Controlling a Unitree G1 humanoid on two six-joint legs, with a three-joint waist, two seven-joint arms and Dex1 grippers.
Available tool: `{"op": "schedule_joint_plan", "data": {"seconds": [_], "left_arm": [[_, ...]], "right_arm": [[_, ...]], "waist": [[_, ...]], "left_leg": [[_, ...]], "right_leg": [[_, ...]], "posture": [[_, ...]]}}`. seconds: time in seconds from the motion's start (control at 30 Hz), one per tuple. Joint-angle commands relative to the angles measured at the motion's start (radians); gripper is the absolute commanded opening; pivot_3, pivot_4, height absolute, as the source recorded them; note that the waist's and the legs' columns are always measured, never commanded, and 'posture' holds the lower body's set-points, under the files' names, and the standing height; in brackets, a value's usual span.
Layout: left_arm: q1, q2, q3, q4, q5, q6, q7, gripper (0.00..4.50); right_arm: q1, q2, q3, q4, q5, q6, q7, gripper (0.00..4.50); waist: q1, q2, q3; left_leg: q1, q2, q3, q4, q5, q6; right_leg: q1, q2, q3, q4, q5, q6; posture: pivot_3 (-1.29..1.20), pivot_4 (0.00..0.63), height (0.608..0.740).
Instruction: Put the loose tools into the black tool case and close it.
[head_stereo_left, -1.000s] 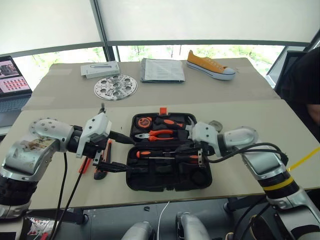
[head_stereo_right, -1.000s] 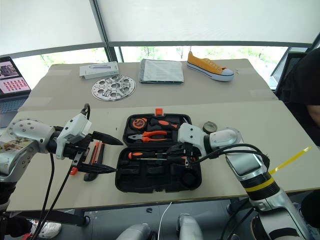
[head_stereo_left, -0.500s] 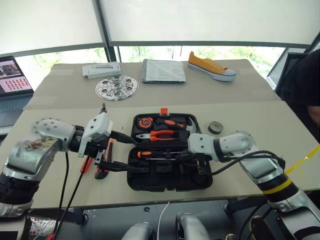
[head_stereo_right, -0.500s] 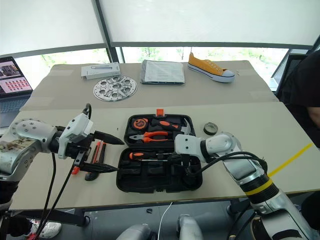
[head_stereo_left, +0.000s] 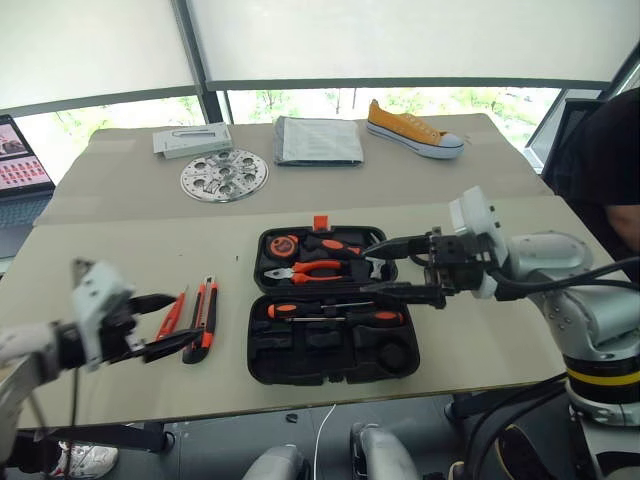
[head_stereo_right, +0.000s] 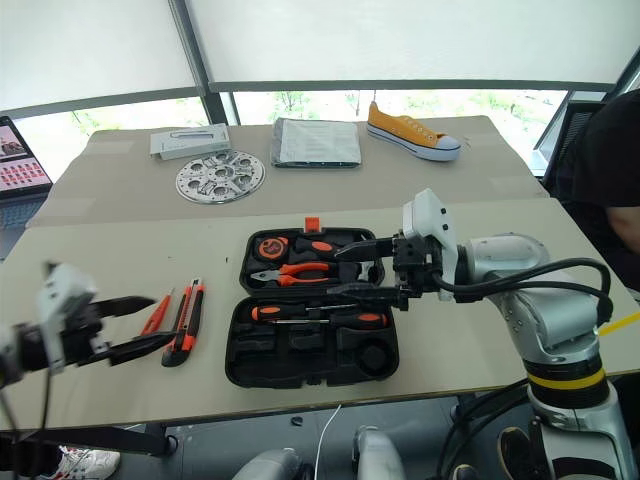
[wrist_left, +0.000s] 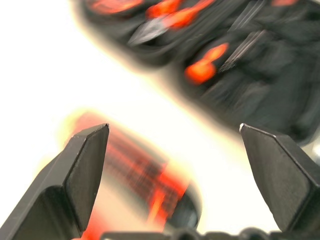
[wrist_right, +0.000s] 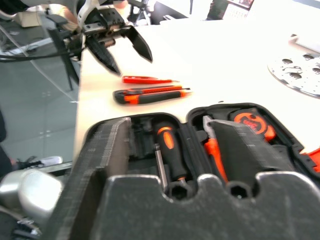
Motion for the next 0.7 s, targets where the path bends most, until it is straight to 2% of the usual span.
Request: {"op": "schedule_joint_plan", "data": {"seconds": [0.03,0.1,0.27,0.47,0.6,0.7], "left_arm": [[0.116,-0.037,0.122,-0.054,0.031,0.023,0.066,4.5],[0.143,-0.037,0.108,-0.062,0.049,0.03,0.097,4.5],[0.002,-0.001,0.017,-0.054,-0.001,0.205,0.22,4.5],[-0.31,0.016,-0.148,0.033,-0.006,0.483,0.4,4.5],[-0.434,0.019,-0.263,0.129,0.021,0.532,0.445,4.5],[-0.472,0.028,-0.359,0.18,0.052,0.495,0.444,4.5]], "right_arm": [[0.013,-0.021,-0.024,-0.041,0.027,-0.02,0.003,4.48],[0.016,-0.023,-0.019,-0.044,0.032,-0.023,-0.003,4.48],[0.014,-0.024,-0.009,-0.056,0.029,-0.034,-0.014,4.48],[0.052,-0.029,-0.024,-0.108,0.032,-0.036,-0.063,4.48],[0.087,-0.033,-0.036,-0.154,0.051,-0.027,-0.09,4.48],[0.1,-0.034,-0.046,-0.173,0.061,-0.02,-0.11,4.48]], "waist": [[0.005,0.0,0.0],[0.013,0.0,0.0],[0.041,-0.001,0.0],[0.041,-0.002,0.0],[0.019,-0.002,0.0],[0.011,-0.002,0.0]], "left_leg": [[0.0,0.0,0.0,0.0,0.0,0.0],[0.002,0.0,0.0,0.0,0.0,0.0],[0.001,0.0,-0.001,0.0,0.0,0.0],[0.002,0.0,-0.001,0.0,0.0,0.0],[0.002,-0.001,-0.001,0.0,0.0,-0.001],[0.003,-0.001,-0.001,-0.001,0.0,-0.001]], "right_leg": [[0.001,0.0,0.0,0.0,0.0,0.0],[0.003,-0.001,0.001,0.0,0.0,0.0],[0.004,-0.001,0.001,0.0,0.0,0.001],[0.003,0.0,0.0,0.001,0.0,0.0],[0.002,0.0,-0.001,0.001,0.0,0.0],[0.002,0.0,-0.002,0.001,0.0,0.0]], "posture": [[0.0,0.15,0.74],[0.0,0.15,0.74],[0.0,0.15,0.74],[0.0,0.15,0.74],[0.0,0.15,0.74],[0.0,0.15,0.74]]}}
